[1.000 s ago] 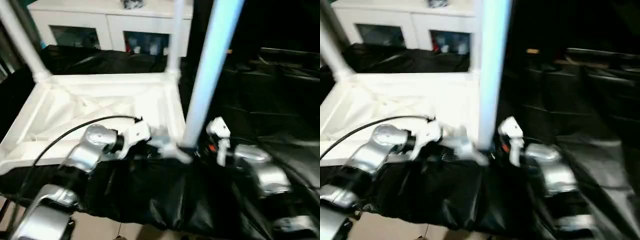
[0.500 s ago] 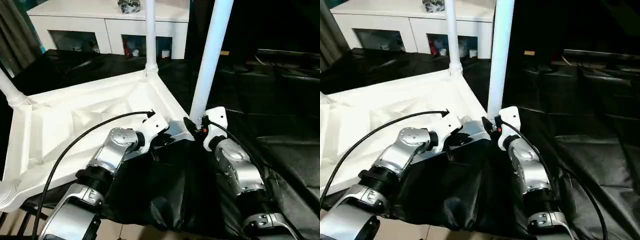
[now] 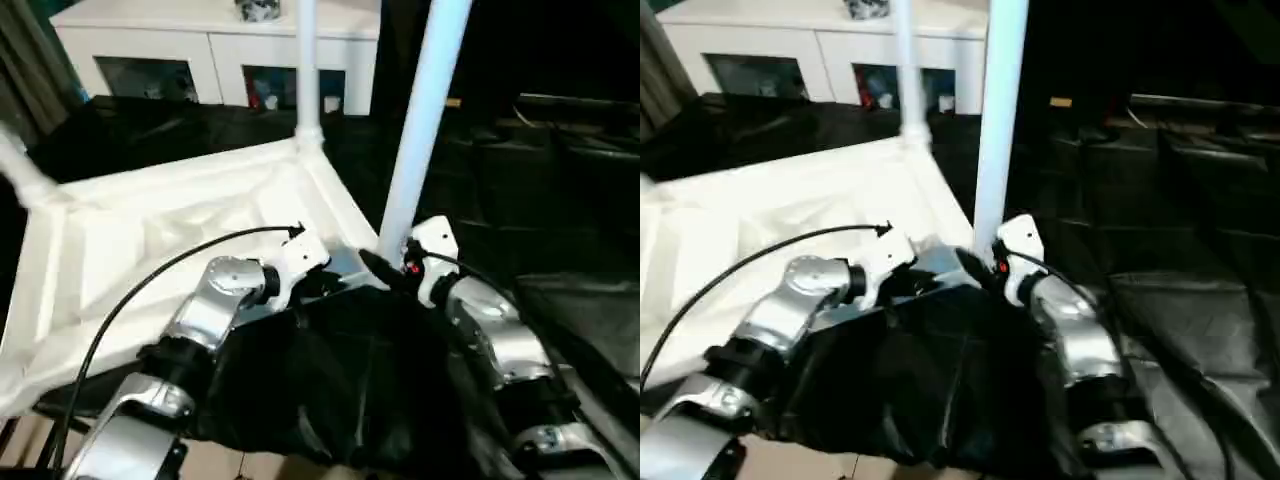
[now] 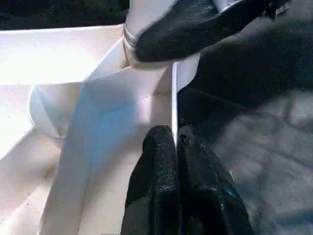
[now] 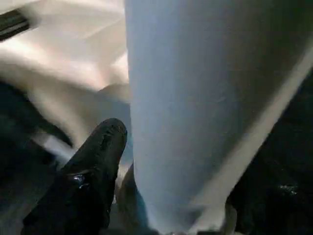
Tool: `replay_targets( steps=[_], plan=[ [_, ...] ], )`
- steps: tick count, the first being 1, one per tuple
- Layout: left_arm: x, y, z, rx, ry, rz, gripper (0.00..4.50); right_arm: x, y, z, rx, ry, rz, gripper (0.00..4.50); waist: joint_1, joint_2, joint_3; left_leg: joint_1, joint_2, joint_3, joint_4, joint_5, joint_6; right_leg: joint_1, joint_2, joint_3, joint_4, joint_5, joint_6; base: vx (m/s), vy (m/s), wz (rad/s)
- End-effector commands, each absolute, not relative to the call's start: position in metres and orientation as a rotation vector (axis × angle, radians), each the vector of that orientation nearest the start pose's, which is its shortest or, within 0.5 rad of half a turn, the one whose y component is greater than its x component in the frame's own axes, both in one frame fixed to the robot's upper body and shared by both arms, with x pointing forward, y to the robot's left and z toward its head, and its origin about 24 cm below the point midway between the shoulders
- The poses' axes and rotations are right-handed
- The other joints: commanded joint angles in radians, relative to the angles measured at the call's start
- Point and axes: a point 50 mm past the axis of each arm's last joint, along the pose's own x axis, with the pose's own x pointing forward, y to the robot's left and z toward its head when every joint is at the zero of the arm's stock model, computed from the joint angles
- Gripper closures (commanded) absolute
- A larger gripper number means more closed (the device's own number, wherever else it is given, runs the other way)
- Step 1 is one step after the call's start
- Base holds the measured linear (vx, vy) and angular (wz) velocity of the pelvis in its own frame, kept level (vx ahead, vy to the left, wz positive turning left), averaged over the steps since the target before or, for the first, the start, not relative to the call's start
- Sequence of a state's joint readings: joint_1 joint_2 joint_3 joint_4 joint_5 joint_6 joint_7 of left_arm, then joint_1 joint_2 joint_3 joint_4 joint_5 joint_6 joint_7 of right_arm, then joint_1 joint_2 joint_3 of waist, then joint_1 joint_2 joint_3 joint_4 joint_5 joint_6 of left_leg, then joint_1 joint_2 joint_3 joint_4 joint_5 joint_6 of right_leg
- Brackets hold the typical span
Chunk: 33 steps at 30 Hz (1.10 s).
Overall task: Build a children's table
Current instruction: Rotate leg to tighten
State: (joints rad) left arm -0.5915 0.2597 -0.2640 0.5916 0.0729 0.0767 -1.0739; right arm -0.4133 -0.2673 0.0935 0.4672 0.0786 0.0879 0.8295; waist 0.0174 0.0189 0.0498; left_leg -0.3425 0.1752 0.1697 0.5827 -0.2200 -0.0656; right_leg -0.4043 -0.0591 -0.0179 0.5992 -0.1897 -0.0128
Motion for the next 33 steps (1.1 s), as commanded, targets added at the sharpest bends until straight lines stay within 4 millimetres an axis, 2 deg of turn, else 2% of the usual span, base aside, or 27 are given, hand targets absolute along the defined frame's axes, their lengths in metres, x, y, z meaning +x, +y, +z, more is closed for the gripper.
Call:
replay_targets(
  steps=[1, 2, 3, 4, 6, 7, 8, 10, 13, 15, 16, 22, 25, 27, 28, 29, 31, 32, 33],
  plan=[
    [0.315, 0.095, 0.053, 0.379, 0.314, -1.347, 4.50, 0.296, -0.128, 0.033, -0.117, 0.290, 1.068, 1.35, 0.000, -0.009, -0.050, -0.012, 0.046, -0.006, -0.062, -0.125, 0.109, 0.058, -0.070, 0.037, -0.066, -0.098, -0.281, 0.000, 0.000, 0.00],
    [0.315, 0.095, 0.053, 0.379, 0.314, -1.347, 4.50, 0.296, -0.128, 0.033, -0.117, 0.290, 1.068, 1.35, 0.002, -0.009, -0.051, -0.010, 0.047, -0.006, -0.061, -0.120, 0.111, 0.058, -0.070, 0.036, -0.066, -0.084, -0.284, 0.000, 0.000, 0.00],
    [0.312, 0.104, 0.051, 0.414, 0.357, -1.385, 4.50, 0.290, -0.131, 0.036, -0.116, 0.304, 1.173, 1.35, 0.005, -0.011, -0.054, -0.009, 0.047, -0.007, -0.060, -0.105, 0.114, 0.061, -0.070, 0.034, -0.062, -0.070, -0.291, 0.000, 0.000, 0.00],
    [0.312, 0.105, 0.051, 0.419, 0.364, -1.391, 4.50, 0.290, -0.131, 0.036, -0.116, 0.306, 1.187, 1.35, 0.007, -0.009, -0.054, -0.009, 0.051, -0.006, -0.060, -0.105, 0.117, 0.059, -0.071, 0.034, -0.061, -0.067, -0.295, 0.000, 0.000, 0.00],
    [0.311, 0.106, 0.050, 0.426, 0.374, -1.399, 4.50, 0.289, -0.131, 0.037, -0.117, 0.309, 1.208, 1.49, 0.013, -0.008, -0.054, -0.008, 0.053, -0.003, -0.058, -0.094, 0.118, 0.057, -0.069, 0.033, -0.058, -0.048, -0.303, 0.000, 0.000, 0.00],
    [0.311, 0.112, 0.049, 0.449, 0.396, -1.410, 4.50, 0.284, -0.132, 0.038, -0.130, 0.335, 1.295, 1.70, 0.017, -0.010, -0.055, -0.008, 0.053, -0.003, -0.058, -0.087, 0.118, 0.059, -0.070, 0.032, -0.056, -0.042, -0.304, 0.000, 0.000, 0.00],
    [0.311, 0.113, 0.049, 0.450, 0.396, -1.411, 4.50, 0.284, -0.133, 0.038, -0.130, 0.337, 1.300, 1.70, 0.019, -0.015, -0.056, -0.009, 0.053, -0.002, -0.057, -0.084, 0.120, 0.060, -0.070, 0.032, -0.055, -0.043, -0.302, 0.000, 0.000, 0.00],
    [0.311, 0.115, 0.049, 0.455, 0.399, -1.414, 4.50, 0.282, -0.133, 0.038, -0.132, 0.350, 1.327, 1.91, 0.023, -0.011, -0.056, -0.005, 0.054, -0.001, -0.056, -0.086, 0.119, 0.056, -0.072, 0.032, -0.056, -0.053, -0.301, 0.000, 0.000, 0.00],
    [0.310, 0.120, 0.049, 0.466, 0.418, -1.437, 4.50, 0.278, -0.135, 0.038, -0.129, 0.390, 1.410, 2.14, 0.028, -0.015, -0.056, -0.009, 0.053, -0.001, -0.055, -0.075, 0.115, 0.058, -0.072, 0.031, -0.054, -0.054, -0.297, 0.000, 0.000, 0.00],
    [0.310, 0.121, 0.050, 0.469, 0.423, -1.442, 4.50, 0.277, -0.135, 0.038, -0.128, 0.400, 1.428, 2.18, 0.030, -0.014, -0.057, -0.008, 0.054, -0.001, -0.055, -0.072, 0.115, 0.057, -0.072, 0.030, -0.053, -0.052, -0.297, 0.000, 0.000, 0.00],
    [0.310, 0.121, 0.050, 0.469, 0.424, -1.443, 4.50, 0.276, -0.135, 0.038, -0.128, 0.408, 1.440, 2.19, 0.031, -0.019, -0.059, -0.008, 0.053, -0.001, -0.054, -0.071, 0.113, 0.058, -0.072, 0.030, -0.053, -0.054, -0.295, 0.000, 0.000, 0.00],
    [0.310, 0.122, 0.050, 0.470, 0.416, -1.438, 4.50, 0.272, -0.133, 0.036, -0.117, 0.426, 1.458, 2.41, 0.035, -0.017, -0.058, -0.008, 0.052, -0.002, -0.054, -0.071, 0.101, 0.057, -0.073, 0.031, -0.054, -0.076, -0.284, 0.000, 0.000, 0.00],
    [0.313, 0.118, 0.050, 0.466, 0.400, -1.394, 4.50, 0.273, -0.131, 0.034, -0.095, 0.405, 1.401, 2.45, 0.035, -0.018, -0.059, -0.009, 0.051, -0.002, -0.054, -0.065, 0.098, 0.058, -0.072, 0.031, -0.053, -0.070, -0.281, 0.000, 0.000, 0.00],
    [0.318, 0.113, 0.048, 0.468, 0.384, -1.319, 4.50, 0.280, -0.128, 0.029, -0.088, 0.381, 1.269, 2.46, 0.033, -0.017, -0.057, -0.008, 0.049, -0.002, -0.055, -0.077, 0.089, 0.054, -0.072, 0.032, -0.058, -0.090, -0.275, 0.000, 0.000, 0.00],
    [0.318, 0.113, 0.048, 0.468, 0.384, -1.319, 4.50, 0.280, -0.128, 0.029, -0.088, 0.381, 1.269, 2.46, 0.031, -0.019, -0.055, -0.007, 0.047, -0.004, -0.058, -0.104, 0.074, 0.055, -0.073, 0.031, -0.064, -0.142, -0.264, 0.000, 0.000, 0.00],
    [0.321, 0.105, 0.048, 0.453, 0.370, -1.267, 4.50, 0.287, -0.123, 0.026, -0.056, 0.356, 1.129, 2.49, 0.029, -0.017, -0.053, -0.007, 0.048, -0.005, -0.060, -0.118, 0.064, 0.055, -0.074, 0.032, -0.066, -0.170, -0.257, 0.000, 0.000, 0.00],
    [0.324, 0.096, 0.048, 0.441, 0.358, -1.210, 4.50, 0.292, -0.116, 0.024, -0.030, 0.339, 1.008, 2.51, 0.015, -0.018, -0.047, -0.006, 0.047, -0.009, -0.069, -0.178, 0.025, 0.051, -0.072, 0.032, -0.077, -0.291, -0.223, 0.000, 0.000, 0.00],
    [0.325, 0.094, 0.048, 0.437, 0.354, -1.193, 4.50, 0.293, -0.113, 0.023, -0.024, 0.333, 0.982, 2.52, 0.012, -0.017, -0.044, -0.004, 0.046, -0.010, -0.071, -0.195, 0.017, 0.049, -0.073, 0.032, -0.081, -0.325, -0.214, 0.000, 0.000, 0.00],
    [0.327, 0.088, 0.048, 0.422, 0.346, -1.165, 4.50, 0.297, -0.109, 0.021, -0.005, 0.333, 0.917, 2.52, 0.006, -0.019, -0.045, -0.001, 0.044, -0.012, -0.071, -0.225, 0.004, 0.046, -0.072, 0.034, -0.087, -0.384, -0.188, 0.000, 0.000, 0.00]
  ],
)
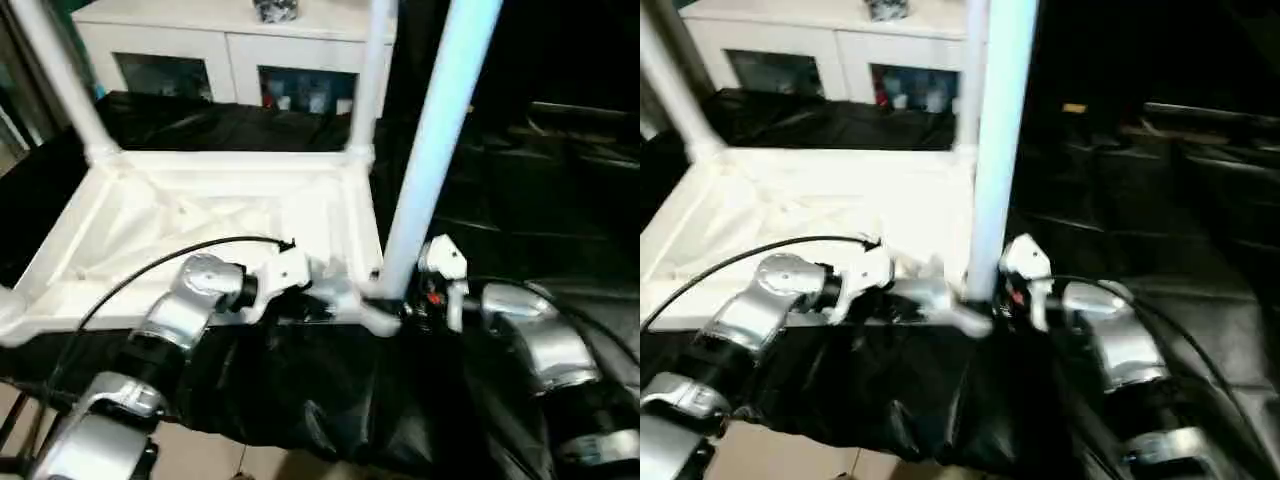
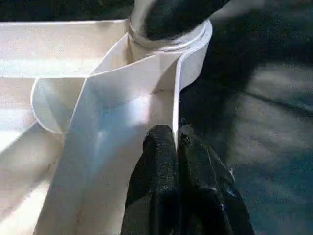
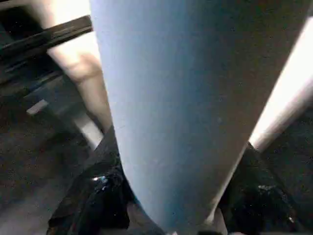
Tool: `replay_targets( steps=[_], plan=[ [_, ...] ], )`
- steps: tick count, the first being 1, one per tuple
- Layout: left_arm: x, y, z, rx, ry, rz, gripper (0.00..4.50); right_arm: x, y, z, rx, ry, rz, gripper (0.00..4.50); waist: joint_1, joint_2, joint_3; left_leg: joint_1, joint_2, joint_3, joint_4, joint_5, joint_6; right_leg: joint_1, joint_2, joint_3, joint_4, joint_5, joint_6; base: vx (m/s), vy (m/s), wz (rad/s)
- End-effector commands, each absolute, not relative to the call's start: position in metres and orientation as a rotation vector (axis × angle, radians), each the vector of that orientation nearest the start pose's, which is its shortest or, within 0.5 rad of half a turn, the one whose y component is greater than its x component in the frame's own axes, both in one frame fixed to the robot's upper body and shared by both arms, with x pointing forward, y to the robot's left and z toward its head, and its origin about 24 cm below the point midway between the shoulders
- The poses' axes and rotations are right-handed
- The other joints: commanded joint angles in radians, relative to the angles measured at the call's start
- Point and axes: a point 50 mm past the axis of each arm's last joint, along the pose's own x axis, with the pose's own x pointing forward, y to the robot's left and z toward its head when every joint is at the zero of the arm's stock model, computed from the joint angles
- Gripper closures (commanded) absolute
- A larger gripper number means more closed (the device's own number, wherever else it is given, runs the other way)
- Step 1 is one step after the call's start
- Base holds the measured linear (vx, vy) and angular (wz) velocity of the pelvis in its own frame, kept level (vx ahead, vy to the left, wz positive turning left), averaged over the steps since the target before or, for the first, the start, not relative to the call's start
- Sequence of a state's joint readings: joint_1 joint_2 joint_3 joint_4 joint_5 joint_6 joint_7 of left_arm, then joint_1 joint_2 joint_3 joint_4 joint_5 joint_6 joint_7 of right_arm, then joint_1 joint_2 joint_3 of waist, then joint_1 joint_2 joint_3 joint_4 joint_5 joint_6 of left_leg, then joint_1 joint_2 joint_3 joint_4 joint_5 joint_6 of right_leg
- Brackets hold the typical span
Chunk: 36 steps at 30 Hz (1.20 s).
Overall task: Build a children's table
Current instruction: Rotate leg to tighten
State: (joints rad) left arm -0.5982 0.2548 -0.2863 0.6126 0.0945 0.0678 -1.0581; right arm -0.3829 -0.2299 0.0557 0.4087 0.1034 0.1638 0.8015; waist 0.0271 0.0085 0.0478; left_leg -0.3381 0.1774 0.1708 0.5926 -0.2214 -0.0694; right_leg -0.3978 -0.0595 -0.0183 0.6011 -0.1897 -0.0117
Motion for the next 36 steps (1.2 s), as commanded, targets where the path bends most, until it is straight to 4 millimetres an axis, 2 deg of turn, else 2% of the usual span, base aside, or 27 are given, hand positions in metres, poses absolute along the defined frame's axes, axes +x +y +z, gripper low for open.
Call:
replay_targets(
  steps=[1, 2, 3, 4, 5, 6, 7, 8, 9, 10, 11, 14, 17, 18, 20, 22, 23, 26, 31, 32, 33, 36],
  plan=[
    [0.329, 0.084, 0.049, 0.413, 0.341, -1.148, 4.50, 0.299, -0.106, 0.020, 0.007, 0.335, 0.872, 2.53, -0.004, -0.009, -0.045, -0.006, 0.041, -0.014, -0.081, -0.221, 0.008, 0.041, -0.071, 0.035, -0.088, -0.383, -0.185, 0.000, 0.000, 0.00],
    [0.329, 0.079, 0.049, 0.404, 0.337, -1.134, 4.50, 0.302, -0.103, 0.019, 0.013, 0.330, 0.823, 2.53, -0.005, -0.009, -0.046, -0.007, 0.041, -0.014, -0.082, -0.217, 0.009, 0.040, -0.071, 0.036, -0.088, -0.375, -0.184, 0.000, 0.000, 0.00],
    [0.331, 0.067, 0.050, 0.387, 0.325, -1.106, 4.50, 0.309, -0.095, 0.016, 0.026, 0.331, 0.688, 2.54, -0.008, -0.005, -0.044, -0.007, 0.041, -0.013, -0.082, -0.209, 0.005, 0.036, -0.070, 0.038, -0.089, -0.354, -0.187, 0.000, 0.000, 0.00],
    [0.331, 0.061, 0.051, 0.377, 0.317, -1.096, 4.50, 0.312, -0.090, 0.015, 0.037, 0.335, 0.630, 2.54, -0.014, -0.002, -0.044, -0.006, 0.038, -0.014, -0.084, -0.220, -0.007, 0.034, -0.068, 0.036, -0.088, -0.358, -0.187, 0.000, 0.000, 0.00],
    [0.331, 0.057, 0.052, 0.368, 0.311, -1.092, 4.50, 0.314, -0.087, 0.015, 0.047, 0.337, 0.596, 2.54, -0.016, -0.004, -0.045, -0.007, 0.037, -0.015, -0.084, -0.223, -0.012, 0.037, -0.068, 0.036, -0.088, -0.362, -0.184, 0.000, 0.000, 0.00],
    [0.331, 0.052, 0.054, 0.357, 0.301, -1.091, 4.50, 0.316, -0.081, 0.016, 0.059, 0.334, 0.561, 2.54, -0.016, -0.006, -0.047, -0.007, 0.037, -0.015, -0.081, -0.214, -0.007, 0.039, -0.069, 0.037, -0.088, -0.337, -0.186, 0.000, 0.000, 0.00],
    [0.330, 0.048, 0.055, 0.352, 0.294, -1.093, 4.50, 0.317, -0.077, 0.017, 0.063, 0.326, 0.545, 2.54, -0.018, -0.003, -0.047, -0.006, 0.038, -0.013, -0.080, -0.212, 0.003, 0.036, -0.068, 0.039, -0.088, -0.305, -0.197, 0.000, 0.000, 0.00],
    [0.330, 0.046, 0.055, 0.351, 0.290, -1.093, 4.50, 0.318, -0.074, 0.018, 0.064, 0.321, 0.536, 2.54, -0.019, -0.003, -0.049, -0.011, 0.036, -0.013, -0.080, -0.199, 0.011, 0.041, -0.067, 0.038, -0.084, -0.277, -0.202, 0.000, 0.000, 0.00],
    [0.330, 0.046, 0.055, 0.351, 0.290, -1.093, 4.50, 0.318, -0.074, 0.018, 0.064, 0.321, 0.536, 2.54, -0.018, -0.003, -0.050, -0.010, 0.036, -0.012, -0.079, -0.195, 0.017, 0.040, -0.067, 0.038, -0.085, -0.264, -0.204, 0.000, 0.000, 0.00],
    [0.329, 0.042, 0.057, 0.345, 0.276, -1.107, 4.50, 0.318, -0.065, 0.022, 0.061, 0.294, 0.570, 2.54, -0.018, -0.004, -0.050, -0.010, 0.037, -0.011, -0.078, -0.188, 0.027, 0.041, -0.067, 0.039, -0.082, -0.235, -0.213, 0.000, 0.000, 0.00],
    [0.328, 0.041, 0.058, 0.347, 0.268, -1.119, 4.50, 0.318, -0.064, 0.023, 0.064, 0.287, 0.583, 1.98, -0.018, -0.003, -0.050, -0.011, 0.037, -0.010, -0.078, -0.182, 0.034, 0.043, -0.067, 0.038, -0.081, -0.221, -0.219, 0.000, 0.000, 0.00],
    [0.326, 0.042, 0.058, 0.359, 0.261, -1.139, 4.50, 0.319, -0.064, 0.025, 0.085, 0.278, 0.588, 1.78, -0.018, -0.002, -0.050, -0.013, 0.037, -0.010, -0.078, -0.176, 0.045, 0.045, -0.068, 0.039, -0.081, -0.209, -0.226, 0.000, 0.000, 0.00],
    [0.322, 0.053, 0.055, 0.392, 0.266, -1.199, 4.50, 0.317, -0.077, 0.024, 0.053, 0.275, 0.649, 1.38, -0.018, -0.002, -0.050, -0.015, 0.039, -0.013, -0.080, -0.182, 0.049, 0.048, -0.069, 0.037, -0.080, -0.222, -0.226, 0.000, 0.000, 0.00],
    [0.320, 0.059, 0.054, 0.403, 0.276, -1.232, 4.50, 0.315, -0.087, 0.022, 0.001, 0.277, 0.690, 1.34, -0.019, -0.003, -0.052, -0.016, 0.040, -0.013, -0.078, -0.174, 0.053, 0.049, -0.069, 0.037, -0.078, -0.203, -0.229, 0.000, 0.000, 0.00],
    [0.319, 0.062, 0.054, 0.407, 0.280, -1.244, 4.50, 0.315, -0.090, 0.022, -0.018, 0.278, 0.706, 1.29, -0.019, 0.001, -0.053, -0.015, 0.041, -0.011, -0.075, -0.150, 0.064, 0.048, -0.069, 0.038, -0.074, -0.152, -0.245, 0.000, 0.000, 0.00],
    [0.318, 0.075, 0.053, 0.437, 0.304, -1.289, 4.50, 0.309, -0.107, 0.021, -0.098, 0.288, 0.837, 1.29, -0.016, -0.001, -0.056, -0.017, 0.040, -0.008, -0.070, -0.120, 0.082, 0.052, -0.069, 0.037, -0.067, -0.084, -0.269, 0.000, 0.000, 0.00],
    [0.318, 0.078, 0.053, 0.442, 0.309, -1.301, 4.50, 0.306, -0.111, 0.021, -0.112, 0.295, 0.886, 1.29, -0.015, 0.006, -0.057, -0.017, 0.041, -0.008, -0.068, -0.106, 0.090, 0.053, -0.069, 0.036, -0.064, -0.050, -0.280, 0.000, 0.000, 0.00],
    [0.318, 0.086, 0.054, 0.460, 0.323, -1.327, 4.50, 0.300, -0.118, 0.022, -0.142, 0.309, 1.005, 1.29, -0.016, 0.005, -0.057, -0.017, 0.044, -0.008, -0.067, -0.097, 0.110, 0.055, -0.069, 0.033, -0.059, 0.004, -0.306, 0.000, 0.000, 0.00],
    [0.319, 0.103, 0.057, 0.487, 0.346, -1.371, 4.50, 0.289, -0.132, 0.030, -0.131, 0.352, 1.226, 1.29, -0.009, 0.005, -0.054, -0.013, 0.049, -0.007, -0.069, -0.129, 0.116, 0.055, -0.068, 0.030, -0.062, -0.040, -0.313, 0.000, 0.000, 0.00],
    [0.319, 0.103, 0.057, 0.487, 0.346, -1.371, 4.50, 0.289, -0.132, 0.030, -0.131, 0.352, 1.227, 1.29, -0.007, 0.005, -0.053, -0.014, 0.050, -0.006, -0.069, -0.130, 0.114, 0.055, -0.068, 0.029, -0.062, -0.045, -0.313, 0.000, 0.000, 0.00],
    [0.319, 0.107, 0.058, 0.490, 0.351, -1.389, 4.50, 0.288, -0.135, 0.032, -0.127, 0.374, 1.284, 1.53, -0.002, 0.006, -0.053, -0.013, 0.051, -0.005, -0.069, -0.131, 0.108, 0.053, -0.068, 0.029, -0.062, -0.057, -0.312, 0.000, 0.000, 0.00],
    [0.318, 0.113, 0.059, 0.500, 0.365, -1.416, 4.50, 0.286, -0.138, 0.032, -0.128, 0.409, 1.348, 1.72, 0.009, 0.006, -0.054, -0.011, 0.052, -0.004, -0.068, -0.120, 0.102, 0.052, -0.070, 0.030, -0.059, -0.050, -0.313, 0.000, 0.000, 0.00]
  ],
)
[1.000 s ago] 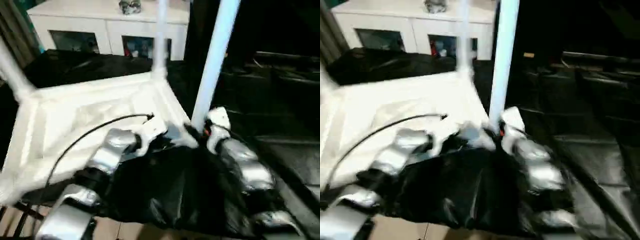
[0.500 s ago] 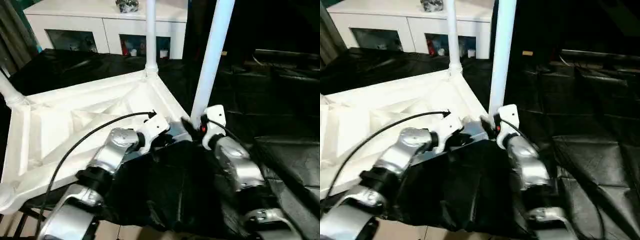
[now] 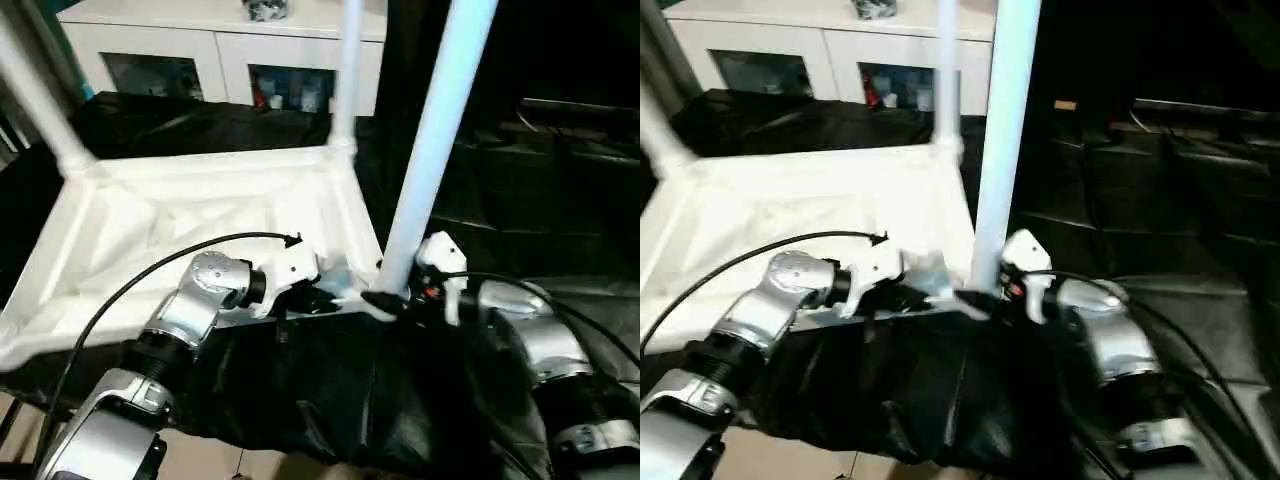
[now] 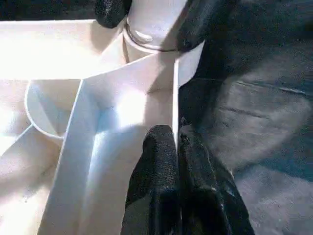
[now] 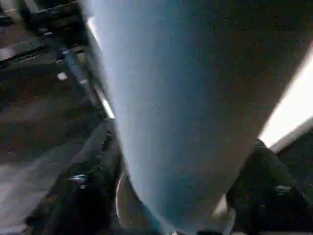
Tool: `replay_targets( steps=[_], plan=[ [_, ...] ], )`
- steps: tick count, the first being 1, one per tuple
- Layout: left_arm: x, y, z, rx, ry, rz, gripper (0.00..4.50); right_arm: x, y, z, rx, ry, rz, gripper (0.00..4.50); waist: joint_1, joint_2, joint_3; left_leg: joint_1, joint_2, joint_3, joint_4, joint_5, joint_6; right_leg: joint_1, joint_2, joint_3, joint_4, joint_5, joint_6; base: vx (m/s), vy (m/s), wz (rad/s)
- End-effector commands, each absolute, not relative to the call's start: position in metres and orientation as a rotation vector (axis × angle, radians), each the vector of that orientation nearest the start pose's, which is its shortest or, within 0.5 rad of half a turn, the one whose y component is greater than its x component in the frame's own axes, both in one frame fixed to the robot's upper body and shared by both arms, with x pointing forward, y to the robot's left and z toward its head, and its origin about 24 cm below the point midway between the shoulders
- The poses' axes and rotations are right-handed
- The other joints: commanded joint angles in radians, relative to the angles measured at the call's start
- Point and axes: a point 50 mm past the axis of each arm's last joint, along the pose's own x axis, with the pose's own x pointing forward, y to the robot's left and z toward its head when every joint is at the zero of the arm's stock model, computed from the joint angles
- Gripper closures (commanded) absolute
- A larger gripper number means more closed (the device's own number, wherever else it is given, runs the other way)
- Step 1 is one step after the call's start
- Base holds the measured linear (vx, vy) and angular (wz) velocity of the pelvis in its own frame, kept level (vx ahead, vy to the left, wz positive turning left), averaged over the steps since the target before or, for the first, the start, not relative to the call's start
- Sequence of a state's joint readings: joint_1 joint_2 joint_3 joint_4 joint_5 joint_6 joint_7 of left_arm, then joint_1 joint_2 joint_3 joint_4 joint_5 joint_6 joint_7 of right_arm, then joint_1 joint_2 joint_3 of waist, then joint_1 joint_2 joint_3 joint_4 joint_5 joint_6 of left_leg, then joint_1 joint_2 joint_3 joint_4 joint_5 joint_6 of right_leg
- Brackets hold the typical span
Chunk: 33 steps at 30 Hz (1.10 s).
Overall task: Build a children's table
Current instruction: Rotate leg to tighten
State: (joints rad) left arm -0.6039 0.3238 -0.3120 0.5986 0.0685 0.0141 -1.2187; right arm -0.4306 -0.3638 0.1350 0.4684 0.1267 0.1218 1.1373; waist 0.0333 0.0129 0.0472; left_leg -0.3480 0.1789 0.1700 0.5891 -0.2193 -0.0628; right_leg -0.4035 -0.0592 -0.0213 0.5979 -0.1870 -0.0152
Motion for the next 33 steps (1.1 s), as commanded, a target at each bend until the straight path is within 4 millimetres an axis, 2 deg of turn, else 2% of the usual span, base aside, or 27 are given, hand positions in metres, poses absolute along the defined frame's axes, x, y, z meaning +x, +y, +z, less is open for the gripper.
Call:
replay_targets(
  steps=[1, 5, 10, 17, 18, 19, 20, 21, 22, 23, 24, 25, 27, 28, 30, 31, 33],
  plan=[
    [0.318, 0.113, 0.059, 0.500, 0.365, -1.416, 4.50, 0.286, -0.138, 0.032, -0.128, 0.409, 1.348, 1.84, 0.005, 0.002, -0.055, -0.002, 0.050, -0.003, -0.063, -0.110, 0.096, 0.059, -0.069, 0.031, -0.053, -0.035, -0.311, 0.000, 0.000, 0.00],
    [0.317, 0.117, 0.060, 0.503, 0.369, -1.426, 4.50, 0.283, -0.138, 0.033, -0.133, 0.436, 1.400, 2.13, 0.009, 0.002, -0.056, -0.003, 0.050, -0.004, -0.063, -0.098, 0.095, 0.059, -0.071, 0.029, -0.051, -0.018, -0.313, 0.000, 0.000, 0.00],
    [0.317, 0.122, 0.060, 0.501, 0.380, -1.434, 4.50, 0.277, -0.137, 0.031, -0.123, 0.463, 1.452, 2.27, 0.013, 0.001, -0.054, -0.003, 0.050, -0.004, -0.064, -0.102, 0.088, 0.059, -0.072, 0.029, -0.054, -0.040, -0.304, 0.000, 0.000, 0.00],
    [0.319, 0.123, 0.058, 0.500, 0.382, -1.400, 4.50, 0.277, -0.134, 0.026, -0.109, 0.453, 1.396, 2.39, 0.014, 0.002, -0.055, -0.003, 0.049, -0.004, -0.064, -0.102, 0.078, 0.059, -0.071, 0.029, -0.054, -0.039, -0.300, 0.000, 0.000, 0.00],
    [0.323, 0.117, 0.057, 0.497, 0.367, -1.337, 4.50, 0.282, -0.130, 0.020, -0.104, 0.460, 1.286, 2.39, 0.014, 0.003, -0.053, -0.003, 0.049, -0.004, -0.066, -0.108, 0.075, 0.057, -0.071, 0.029, -0.056, -0.051, -0.297, 0.000, 0.000, 0.00],
    [0.323, 0.117, 0.057, 0.497, 0.367, -1.337, 4.50, 0.282, -0.130, 0.020, -0.104, 0.460, 1.286, 2.39, 0.012, 0.003, -0.050, -0.001, 0.049, -0.005, -0.068, -0.129, 0.063, 0.055, -0.073, 0.030, -0.060, -0.087, -0.293, 0.000, 0.000, 0.00],
    [0.325, 0.113, 0.057, 0.491, 0.359, -1.306, 4.50, 0.285, -0.128, 0.017, -0.100, 0.462, 1.210, 2.40, 0.008, 0.001, -0.050, -0.002, 0.048, -0.005, -0.070, -0.142, 0.057, 0.057, -0.073, 0.029, -0.063, -0.115, -0.286, 0.000, 0.000, 0.00],
    [0.326, 0.110, 0.056, 0.485, 0.354, -1.283, 4.50, 0.289, -0.126, 0.015, -0.089, 0.467, 1.138, 2.40, 0.001, 0.005, -0.045, 0.001, 0.048, -0.006, -0.074, -0.176, 0.039, 0.051, -0.073, 0.031, -0.070, -0.182, -0.272, 0.000, 0.000, 0.00],
    [0.328, 0.103, 0.053, 0.474, 0.349, -1.244, 4.50, 0.296, -0.121, 0.012, -0.065, 0.454, 0.996, 2.42, -0.005, 0.002, -0.040, 0.002, 0.045, -0.010, -0.079, -0.226, 0.016, 0.051, -0.073, 0.031, -0.079, -0.290, -0.245, 0.000, 0.000, 0.00],
    [0.329, 0.098, 0.052, 0.464, 0.345, -1.225, 4.50, 0.300, -0.116, 0.011, -0.043, 0.440, 0.918, 2.45, -0.008, 0.007, -0.038, 0.003, 0.044, -0.011, -0.081, -0.245, 0.002, 0.050, -0.073, 0.031, -0.083, -0.340, -0.228, 0.000, 0.000, 0.00],
    [0.330, 0.093, 0.051, 0.453, 0.339, -1.205, 4.50, 0.302, -0.112, 0.010, -0.027, 0.425, 0.862, 2.48, -0.014, 0.005, -0.037, 0.005, 0.043, -0.017, -0.085, -0.281, -0.019, 0.048, -0.075, 0.030, -0.089, -0.426, -0.193, 0.000, 0.000, 0.00],
    [0.331, 0.087, 0.051, 0.437, 0.334, -1.180, 4.50, 0.305, -0.106, 0.010, -0.003, 0.408, 0.791, 2.49, -0.020, 0.005, -0.038, 0.004, 0.042, -0.020, -0.087, -0.299, -0.028, 0.046, -0.074, 0.030, -0.092, -0.461, -0.170, 0.000, 0.000, 0.00],
    [0.332, 0.084, 0.050, 0.427, 0.333, -1.166, 4.50, 0.306, -0.103, 0.009, 0.010, 0.401, 0.753, 2.51, -0.025, 0.006, -0.040, 0.012, 0.042, -0.019, -0.087, -0.311, -0.030, 0.038, -0.074, 0.033, -0.098, -0.458, -0.164, 0.000, 0.000, 0.00],
    [0.333, 0.072, 0.051, 0.406, 0.314, -1.133, 4.50, 0.310, -0.092, 0.009, 0.042, 0.386, 0.653, 2.51, -0.026, 0.008, -0.043, 0.011, 0.042, -0.020, -0.087, -0.306, -0.023, 0.042, -0.073, 0.033, -0.096, -0.427, -0.170, 0.000, 0.000, 0.00],
    [0.333, 0.065, 0.052, 0.395, 0.306, -1.122, 4.50, 0.311, -0.086, 0.008, 0.054, 0.381, 0.606, 2.52, -0.031, 0.009, -0.043, 0.008, 0.041, -0.018, -0.087, -0.295, -0.026, 0.041, -0.071, 0.034, -0.094, -0.384, -0.183, 0.000, 0.000, 0.00],
    [0.333, 0.056, 0.052, 0.384, 0.291, -1.116, 4.50, 0.313, -0.080, 0.009, 0.057, 0.374, 0.562, 2.52, -0.030, 0.014, -0.044, 0.010, 0.040, -0.017, -0.086, -0.291, -0.025, 0.040, -0.071, 0.034, -0.092, -0.369, -0.188, 0.000, 0.000, 0.00],
    [0.333, 0.049, 0.053, 0.383, 0.277, -1.117, 4.50, 0.316, -0.075, 0.010, 0.060, 0.365, 0.524, 2.52, -0.032, 0.011, -0.046, 0.007, 0.039, -0.016, -0.086, -0.279, -0.019, 0.043, -0.070, 0.035, -0.091, -0.342, -0.192, 0.000, 0.000, 0.00]
  ],
)
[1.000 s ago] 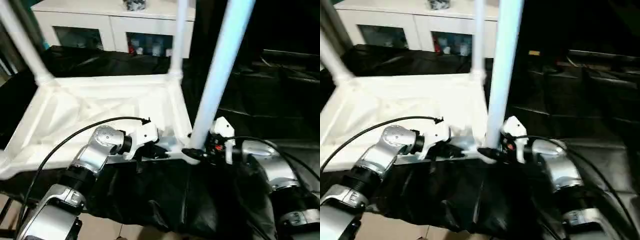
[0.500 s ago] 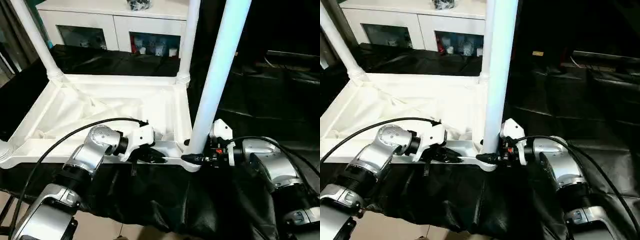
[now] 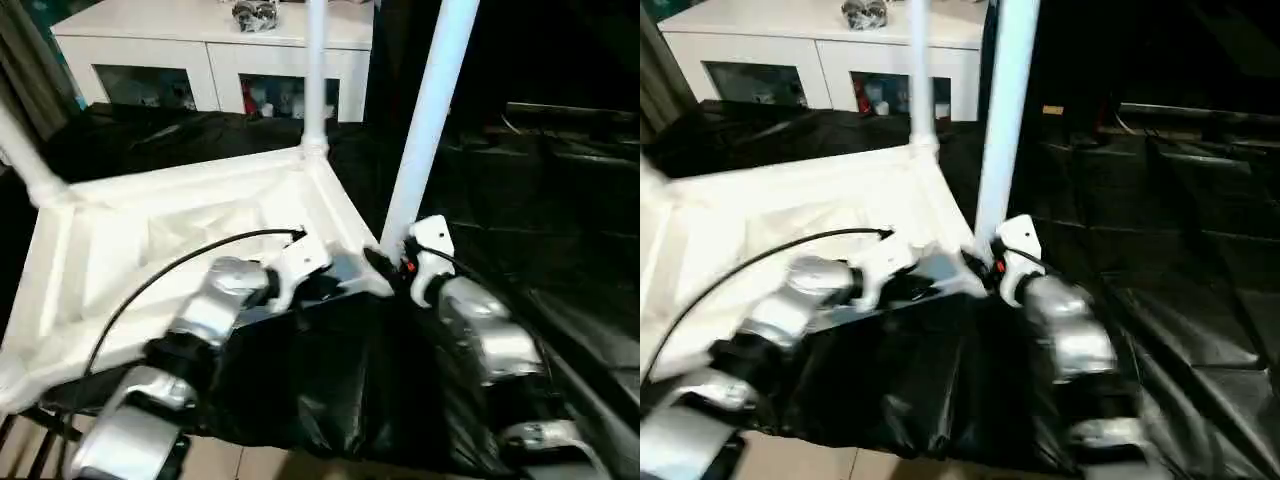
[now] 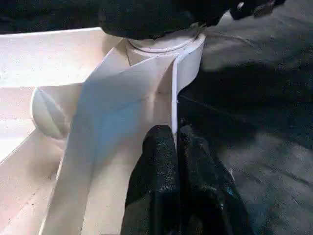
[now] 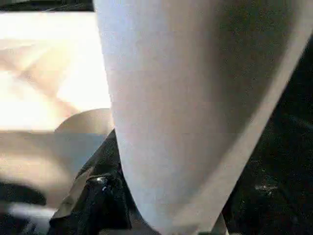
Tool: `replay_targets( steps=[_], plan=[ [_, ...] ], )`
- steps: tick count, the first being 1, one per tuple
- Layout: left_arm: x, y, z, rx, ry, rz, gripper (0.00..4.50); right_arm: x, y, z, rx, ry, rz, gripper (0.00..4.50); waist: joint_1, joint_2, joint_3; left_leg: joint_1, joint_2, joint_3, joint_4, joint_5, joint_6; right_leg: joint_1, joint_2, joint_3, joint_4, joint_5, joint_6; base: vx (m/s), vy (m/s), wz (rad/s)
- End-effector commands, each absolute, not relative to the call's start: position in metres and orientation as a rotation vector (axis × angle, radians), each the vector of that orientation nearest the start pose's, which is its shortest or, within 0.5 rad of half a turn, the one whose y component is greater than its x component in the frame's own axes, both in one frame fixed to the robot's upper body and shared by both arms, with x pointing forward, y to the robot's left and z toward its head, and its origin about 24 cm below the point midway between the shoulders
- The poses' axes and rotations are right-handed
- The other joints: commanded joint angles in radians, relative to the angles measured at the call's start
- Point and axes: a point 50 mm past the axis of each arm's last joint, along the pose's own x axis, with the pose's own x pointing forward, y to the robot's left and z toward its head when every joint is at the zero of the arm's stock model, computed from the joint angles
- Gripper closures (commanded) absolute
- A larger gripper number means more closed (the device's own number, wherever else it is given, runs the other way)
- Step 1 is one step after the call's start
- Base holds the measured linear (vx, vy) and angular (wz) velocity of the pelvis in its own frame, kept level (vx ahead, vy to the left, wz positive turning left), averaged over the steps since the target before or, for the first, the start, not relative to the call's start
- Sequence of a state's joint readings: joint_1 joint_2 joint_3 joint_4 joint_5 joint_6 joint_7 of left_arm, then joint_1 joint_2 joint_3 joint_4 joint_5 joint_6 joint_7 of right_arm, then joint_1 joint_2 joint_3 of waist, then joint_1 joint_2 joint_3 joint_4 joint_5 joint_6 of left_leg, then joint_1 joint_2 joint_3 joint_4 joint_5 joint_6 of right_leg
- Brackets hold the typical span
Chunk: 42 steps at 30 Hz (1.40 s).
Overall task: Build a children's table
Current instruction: Rotate leg to tighten
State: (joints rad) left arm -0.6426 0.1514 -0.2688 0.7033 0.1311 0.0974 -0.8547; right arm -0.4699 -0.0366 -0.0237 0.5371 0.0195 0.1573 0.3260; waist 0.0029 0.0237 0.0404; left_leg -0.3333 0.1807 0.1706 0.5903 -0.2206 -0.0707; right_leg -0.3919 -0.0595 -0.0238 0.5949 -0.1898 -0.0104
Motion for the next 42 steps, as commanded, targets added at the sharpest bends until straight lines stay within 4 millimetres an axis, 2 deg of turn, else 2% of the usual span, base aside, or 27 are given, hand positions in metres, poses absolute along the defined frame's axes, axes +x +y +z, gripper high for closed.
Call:
replay_targets(
  steps=[1, 2, 4, 8, 10, 12, 14, 17, 18, 20, 21, 25, 30, 33, 40, 42],
  plan=[
    [0.331, 0.045, 0.053, 0.387, 0.271, -1.124, 4.50, 0.317, -0.072, 0.011, 0.059, 0.354, 0.510, 2.52, 0.000, 0.002, -0.041, -0.008, 0.037, -0.015, -0.084, -0.266, -0.007, 0.032, -0.070, 0.039, -0.086, -0.313, -0.202, 0.000, 0.000, 0.00],
    [0.330, 0.043, 0.053, 0.384, 0.269, -1.130, 4.50, 0.317, -0.072, 0.012, 0.058, 0.347, 0.512, 2.17, 0.001, 0.002, -0.042, -0.009, 0.036, -0.013, -0.084, -0.252, 0.002, 0.034, -0.069, 0.039, -0.085, -0.284, -0.208, 0.000, 0.000, 0.00],
    [0.329, 0.043, 0.053, 0.388, 0.268, -1.149, 4.50, 0.317, -0.073, 0.014, 0.072, 0.336, 0.527, 1.82, 0.002, 0.002, -0.043, -0.010, 0.036, -0.012, -0.084, -0.239, 0.016, 0.037, -0.069, 0.040, -0.084, -0.258, -0.216, 0.000, 0.000, 0.00],
    [0.326, 0.053, 0.051, 0.410, 0.277, -1.195, 4.50, 0.314, -0.084, 0.017, 0.093, 0.323, 0.615, 1.61, 0.003, 0.003, -0.043, -0.013, 0.037, -0.012, -0.084, -0.236, 0.030, 0.041, -0.070, 0.040, -0.083, -0.248, -0.221, 0.000, 0.000, 0.00],
    [0.325, 0.060, 0.052, 0.414, 0.282, -1.224, 4.50, 0.313, -0.093, 0.016, 0.049, 0.325, 0.665, 1.37, 0.004, 0.003, -0.048, -0.017, 0.039, -0.013, -0.081, -0.202, 0.042, 0.046, -0.070, 0.039, -0.076, -0.196, -0.234, 0.000, 0.000, 0.00],
    [0.323, 0.066, 0.053, 0.425, 0.291, -1.256, 4.50, 0.311, -0.103, 0.015, -0.009, 0.339, 0.716, 1.32, 0.004, 0.003, -0.052, -0.019, 0.039, -0.011, -0.076, -0.155, 0.053, 0.048, -0.070, 0.038, -0.069, -0.118, -0.254, 0.000, 0.000, 0.00],
    [0.323, 0.071, 0.052, 0.436, 0.301, -1.276, 4.50, 0.311, -0.110, 0.014, -0.053, 0.347, 0.753, 1.32, 0.007, 0.005, -0.056, -0.021, 0.038, -0.007, -0.068, -0.102, 0.080, 0.050, -0.071, 0.036, -0.060, -0.014, -0.288, 0.000, 0.000, 0.00],
    [0.322, 0.078, 0.052, 0.457, 0.316, -1.304, 4.50, 0.308, -0.121, 0.013, -0.111, 0.364, 0.824, 1.32, 0.010, 0.006, -0.058, -0.022, 0.041, -0.006, -0.065, -0.069, 0.102, 0.051, -0.071, 0.031, -0.052, 0.054, -0.309, 0.000, 0.000, 0.00],
    [0.321, 0.083, 0.052, 0.464, 0.329, -1.324, 4.50, 0.304, -0.129, 0.014, -0.141, 0.377, 0.908, 1.32, 0.013, 0.005, -0.055, -0.019, 0.043, -0.004, -0.064, -0.099, 0.108, 0.050, -0.072, 0.028, -0.056, 0.024, -0.316, 0.000, 0.000, 0.00],
    [0.321, 0.089, 0.051, 0.473, 0.344, -1.345, 4.50, 0.300, -0.135, 0.015, -0.149, 0.397, 0.996, 1.32, 0.015, 0.005, -0.054, -0.019, 0.045, -0.003, -0.065, -0.114, 0.107, 0.051, -0.073, 0.028, -0.057, 0.005, -0.317, 0.000, 0.000, 0.00],
    [0.321, 0.091, 0.051, 0.473, 0.347, -1.349, 4.50, 0.299, -0.136, 0.015, -0.153, 0.402, 1.011, 1.32, 0.019, 0.005, -0.051, -0.019, 0.049, -0.002, -0.068, -0.140, 0.097, 0.050, -0.072, 0.025, -0.061, -0.041, -0.310, 0.000, 0.000, 0.00],
    [0.320, 0.099, 0.050, 0.473, 0.372, -1.376, 4.50, 0.290, -0.142, 0.015, -0.174, 0.448, 1.156, 1.32, 0.028, 0.003, -0.049, -0.017, 0.050, -0.002, -0.069, -0.143, 0.080, 0.050, -0.071, 0.023, -0.062, -0.089, -0.295, 0.000, 0.000, 0.00],
    [0.318, 0.103, 0.053, 0.459, 0.378, -1.425, 4.50, 0.282, -0.141, 0.022, -0.117, 0.449, 1.285, 1.67, 0.037, -0.001, -0.051, -0.018, 0.051, 0.000, -0.066, -0.109, 0.090, 0.052, -0.071, 0.024, -0.055, -0.045, -0.298, 0.000, 0.000, 0.00],
    [0.317, 0.105, 0.053, 0.456, 0.385, -1.440, 4.50, 0.278, -0.140, 0.024, -0.114, 0.458, 1.336, 1.92, 0.040, 0.001, -0.052, -0.019, 0.052, 0.000, -0.065, -0.102, 0.098, 0.050, -0.072, 0.021, -0.055, -0.036, -0.303, 0.000, 0.000, 0.00],
    [0.316, 0.107, 0.052, 0.451, 0.392, -1.448, 4.50, 0.271, -0.137, 0.022, -0.084, 0.470, 1.377, 2.04, 0.044, -0.003, -0.049, -0.018, 0.051, 0.000, -0.068, -0.115, 0.082, 0.048, -0.074, 0.022, -0.061, -0.099, -0.283, 0.000, 0.000, 0.00],
    [0.317, 0.106, 0.052, 0.435, 0.382, -1.428, 4.50, 0.272, -0.134, 0.023, -0.057, 0.457, 1.354, 2.05, 0.045, -0.004, -0.051, -0.019, 0.051, -0.001, -0.067, -0.107, 0.080, 0.049, -0.074, 0.023, -0.059, -0.092, -0.282, 0.000, 0.000, 0.00]
  ],
)
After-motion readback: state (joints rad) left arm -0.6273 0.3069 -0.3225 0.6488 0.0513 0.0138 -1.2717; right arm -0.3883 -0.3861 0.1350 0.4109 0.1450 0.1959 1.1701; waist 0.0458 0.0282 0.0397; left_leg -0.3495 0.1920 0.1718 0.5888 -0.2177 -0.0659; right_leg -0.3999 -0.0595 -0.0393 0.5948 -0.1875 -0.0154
